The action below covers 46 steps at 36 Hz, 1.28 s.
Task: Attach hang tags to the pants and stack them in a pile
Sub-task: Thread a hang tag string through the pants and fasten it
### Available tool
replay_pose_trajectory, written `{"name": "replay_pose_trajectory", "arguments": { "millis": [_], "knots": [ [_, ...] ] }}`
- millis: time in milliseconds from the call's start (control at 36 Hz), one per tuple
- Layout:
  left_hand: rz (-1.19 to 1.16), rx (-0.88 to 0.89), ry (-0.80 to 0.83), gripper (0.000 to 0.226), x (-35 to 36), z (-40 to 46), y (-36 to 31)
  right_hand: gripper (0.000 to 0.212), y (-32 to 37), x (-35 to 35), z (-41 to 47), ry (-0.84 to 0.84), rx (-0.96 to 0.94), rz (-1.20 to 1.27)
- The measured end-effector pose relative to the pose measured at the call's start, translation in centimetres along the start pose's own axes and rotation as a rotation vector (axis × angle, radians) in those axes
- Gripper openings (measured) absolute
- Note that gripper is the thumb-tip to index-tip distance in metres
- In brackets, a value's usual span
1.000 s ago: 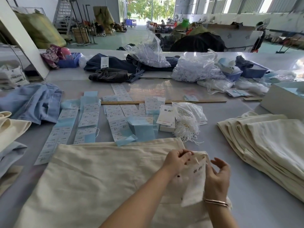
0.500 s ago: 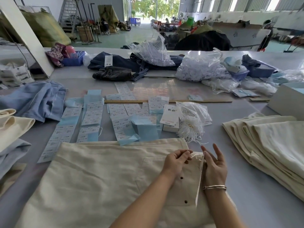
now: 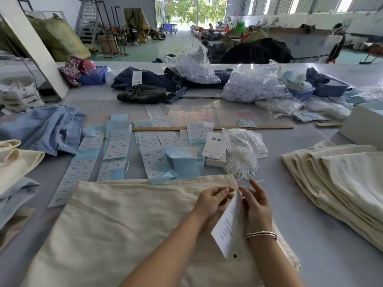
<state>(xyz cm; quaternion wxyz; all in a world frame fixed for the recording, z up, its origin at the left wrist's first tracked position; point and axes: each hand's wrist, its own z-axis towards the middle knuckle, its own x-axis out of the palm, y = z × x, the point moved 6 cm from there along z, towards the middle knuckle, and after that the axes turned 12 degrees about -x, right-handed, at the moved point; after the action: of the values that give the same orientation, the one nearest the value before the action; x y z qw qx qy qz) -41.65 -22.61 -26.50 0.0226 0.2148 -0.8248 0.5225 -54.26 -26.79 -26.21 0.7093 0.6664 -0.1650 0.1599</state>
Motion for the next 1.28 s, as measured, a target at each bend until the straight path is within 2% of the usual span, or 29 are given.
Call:
{"name": "replay_pose_trajectory", "arguments": {
  "millis": [111,250,389,583,861,1028,1278],
  "knots": [
    [0.087,0.036,-0.017,0.021,0.5,0.2,-0.3,0.033,-0.3,-0.3,-0.1,0.007,0.043,0.051],
    [0.032,0.040,0.018,0.025,1.4,0.4,-1.4,0.033,-0.6,-0.2,0.0,0.010,0.032,0.061],
    [0.092,0.084,0.030,0.018,0.7,1.0,-2.9,0.031,-0.3,-0.1,0.0,0.016,0.012,0.049],
    [0.280,0.071,0.134,0.018,0.4,0.8,-4.6,0.033,0.1,1.5,-0.7,0.192,-0.070,-0.240],
    [0.298,0.100,0.010,0.015,0.1,1.4,-1.6,0.039,-0.6,0.0,-0.1,-0.022,0.063,0.114],
    [0.317,0.158,0.016,0.023,-0.3,1.0,-0.9,0.038,-0.7,0.0,0.0,-0.004,0.043,0.038],
    [0.334,0.206,-0.037,0.023,-0.5,1.0,-0.3,0.032,-0.9,0.2,0.2,0.059,0.013,-0.091]
  ]
}}
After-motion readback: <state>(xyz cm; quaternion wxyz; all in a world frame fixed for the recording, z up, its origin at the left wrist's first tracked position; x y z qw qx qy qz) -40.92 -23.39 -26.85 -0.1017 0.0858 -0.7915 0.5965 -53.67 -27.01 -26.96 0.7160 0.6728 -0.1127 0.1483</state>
